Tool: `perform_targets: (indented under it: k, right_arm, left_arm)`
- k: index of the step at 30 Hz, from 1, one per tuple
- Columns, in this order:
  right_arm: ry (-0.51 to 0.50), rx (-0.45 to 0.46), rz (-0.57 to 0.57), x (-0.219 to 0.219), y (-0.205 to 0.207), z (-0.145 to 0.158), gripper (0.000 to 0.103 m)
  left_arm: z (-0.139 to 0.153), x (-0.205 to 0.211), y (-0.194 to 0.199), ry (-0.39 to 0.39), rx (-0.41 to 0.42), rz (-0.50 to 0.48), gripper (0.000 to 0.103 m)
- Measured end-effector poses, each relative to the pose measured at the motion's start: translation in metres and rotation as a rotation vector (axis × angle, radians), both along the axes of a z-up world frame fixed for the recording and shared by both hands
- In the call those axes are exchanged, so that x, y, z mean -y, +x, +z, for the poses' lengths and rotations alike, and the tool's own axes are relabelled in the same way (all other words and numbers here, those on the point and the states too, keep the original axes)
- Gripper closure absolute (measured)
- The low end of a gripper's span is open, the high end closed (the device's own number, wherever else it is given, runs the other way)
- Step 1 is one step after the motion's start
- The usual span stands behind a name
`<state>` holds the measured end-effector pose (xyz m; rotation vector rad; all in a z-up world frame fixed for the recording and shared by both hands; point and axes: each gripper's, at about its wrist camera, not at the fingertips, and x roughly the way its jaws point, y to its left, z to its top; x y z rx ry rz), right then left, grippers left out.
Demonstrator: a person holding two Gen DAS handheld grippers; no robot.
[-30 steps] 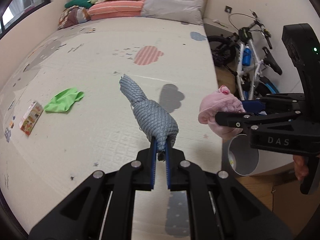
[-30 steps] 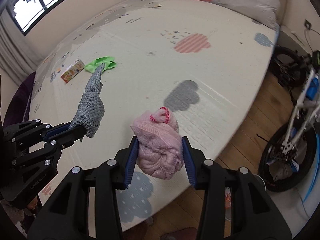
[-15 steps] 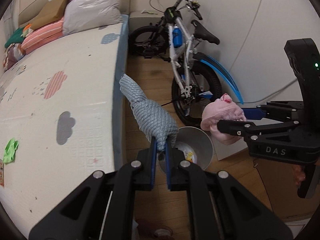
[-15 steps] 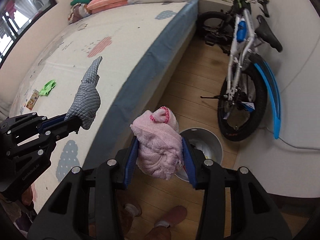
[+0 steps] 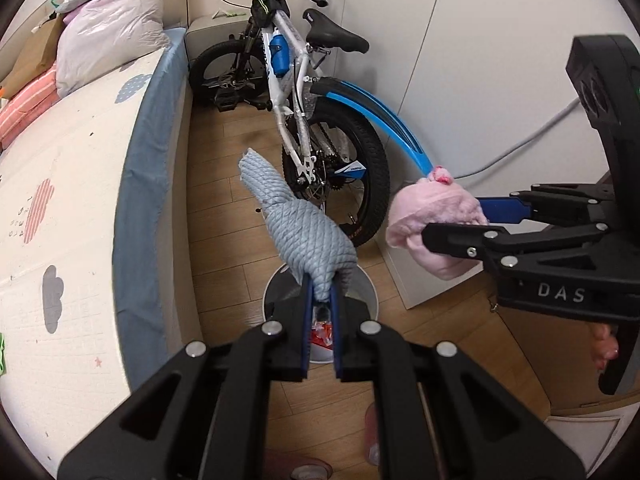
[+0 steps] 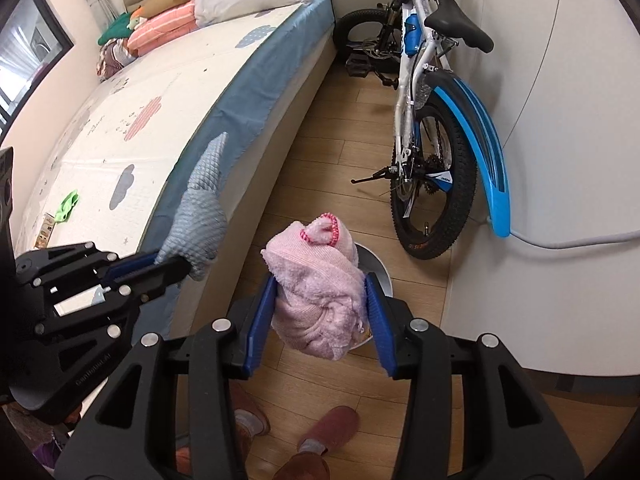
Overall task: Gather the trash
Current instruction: 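Open the right tool then the left tool over the bin to drop the socks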
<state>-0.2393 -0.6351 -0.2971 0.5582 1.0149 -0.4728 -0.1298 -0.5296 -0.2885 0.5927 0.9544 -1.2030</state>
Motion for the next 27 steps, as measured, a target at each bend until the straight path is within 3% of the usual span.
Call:
perform_targets:
  k: [6, 8, 9, 20, 24, 26, 27]
  right_arm:
    - [0.004, 0.023, 0.044, 0.009, 0.011, -0.01, 0.057]
    - [-0.001, 0.033, 0.037, 0.011, 0.012, -0.008, 0.04]
    - [-0.011, 0.038, 0.028, 0.012, 0.012, -0.006, 0.038]
    - [-0.022, 0.013, 0.008, 0.018, 0.001, -0.002, 0.038]
    - [-0.014, 0.008, -0.015, 0.018, -0.005, -0.002, 0.038]
    - [-0.013, 0.004, -0.021, 0.017, -0.007, -0.003, 0.038]
    - [-0.013, 0.001, -0.023, 0.017, -0.008, -0.003, 0.038]
  left_arm:
    - [-0.008, 0.006, -0.004, 0.025, 0.002, 0.012, 0.094]
    - [-0.01, 0.006, -0.004, 0.035, 0.007, 0.017, 0.094]
    - [-0.011, 0.007, -0.005, 0.039, 0.01, 0.019, 0.094]
    - [-0.014, 0.007, -0.014, 0.039, 0.001, 0.003, 0.093]
    - [-0.017, 0.01, -0.018, 0.052, -0.006, -0.018, 0.09]
    - [-0.019, 0.011, -0.019, 0.064, -0.007, -0.022, 0.083]
    - [-0.019, 0.011, -0.02, 0.062, 0.002, -0.018, 0.072]
